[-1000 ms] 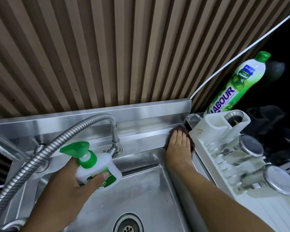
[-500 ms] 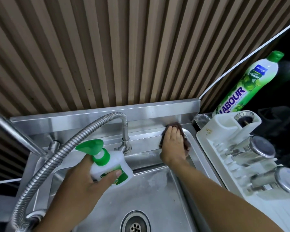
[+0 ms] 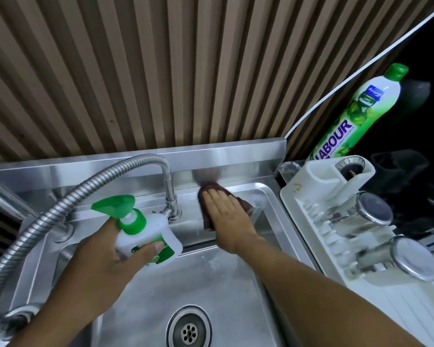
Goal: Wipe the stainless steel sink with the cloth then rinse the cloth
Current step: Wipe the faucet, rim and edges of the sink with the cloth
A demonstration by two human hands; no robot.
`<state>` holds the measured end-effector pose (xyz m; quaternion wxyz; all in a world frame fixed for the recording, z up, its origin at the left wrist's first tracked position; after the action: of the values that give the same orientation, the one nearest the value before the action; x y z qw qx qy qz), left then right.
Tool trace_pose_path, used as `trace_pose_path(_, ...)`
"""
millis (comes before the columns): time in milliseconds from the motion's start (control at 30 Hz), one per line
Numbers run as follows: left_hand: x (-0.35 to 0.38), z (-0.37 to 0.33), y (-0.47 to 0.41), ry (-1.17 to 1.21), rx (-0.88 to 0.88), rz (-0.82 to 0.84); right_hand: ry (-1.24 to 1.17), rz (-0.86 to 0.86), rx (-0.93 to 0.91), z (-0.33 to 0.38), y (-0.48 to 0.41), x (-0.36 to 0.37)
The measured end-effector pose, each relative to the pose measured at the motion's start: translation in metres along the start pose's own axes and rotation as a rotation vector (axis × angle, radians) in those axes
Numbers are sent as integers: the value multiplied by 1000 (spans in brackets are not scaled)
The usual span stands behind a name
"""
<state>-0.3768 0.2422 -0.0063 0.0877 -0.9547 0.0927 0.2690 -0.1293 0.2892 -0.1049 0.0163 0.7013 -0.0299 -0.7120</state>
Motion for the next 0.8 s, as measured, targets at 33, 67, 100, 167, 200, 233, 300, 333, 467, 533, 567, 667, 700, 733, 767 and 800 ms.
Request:
trace_pose_path(33, 1, -1, -1, 6, 0, 0, -2, 10, 64, -17, 1, 0)
trace_pose_path(67, 3, -3, -3, 14, 6, 1, -6, 20, 133, -35, 1, 0)
trace_pose_path(100, 6, -6, -4, 18, 17, 1, -3, 33, 200, -50, 2, 0)
trace_pose_path(167, 15, -13, -10, 23, 37, -2, 25, 55, 302, -74, 4, -2)
trace_pose_path(200, 21, -17, -14, 23, 42, 0, 46, 66, 329, -80, 6, -2)
trace_pose_path(233, 29, -21, -19, 15, 45, 8, 64, 76, 347, -83, 8, -1)
trace_pose_path(300, 46, -33, -32, -11, 71, 14, 84, 78, 377, -86, 17, -1)
trace_pose_path(333, 52, -37, -39, -24, 82, 7, 97, 80, 387, -83, 20, 1)
trace_pose_path(467, 84, -52, -67, -58, 138, -11, 115, 49, 415, -84, 42, 9)
trace_pose_path(533, 102, -55, -82, -83, 164, -6, 117, 38, 424, -85, 56, 12)
trace_pose_path(567, 112, -55, -89, -96, 167, 1, 113, 34, 425, -85, 64, 15)
trace_pose_path(667, 133, -48, -105, -91, 160, 23, 121, -2, 420, -84, 91, 19)
trace_pose_path(700, 138, -45, -110, -87, 161, 28, 116, 10, 433, -84, 101, 20)
trace_pose_path(733, 140, -44, -114, -86, 166, 29, 102, 40, 440, -84, 109, 21)
trace_pose_path(767, 142, -43, -117, -83, 170, 28, 90, 61, 448, -84, 115, 22)
trace_pose_path(800, 143, -43, -119, -75, 179, 30, 73, 87, 460, -84, 120, 22)
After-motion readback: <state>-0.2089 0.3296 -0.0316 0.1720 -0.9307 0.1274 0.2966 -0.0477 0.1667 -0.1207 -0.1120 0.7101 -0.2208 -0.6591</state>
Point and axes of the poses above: each hand's wrist, its own y-axis away from the middle knuckle, its own x-axis out of the palm, z = x × y, the point moved 5 cm from there along -y, towards the middle knuckle, and after that the axes turned 12 degrees about x, right-handed, at the moved point
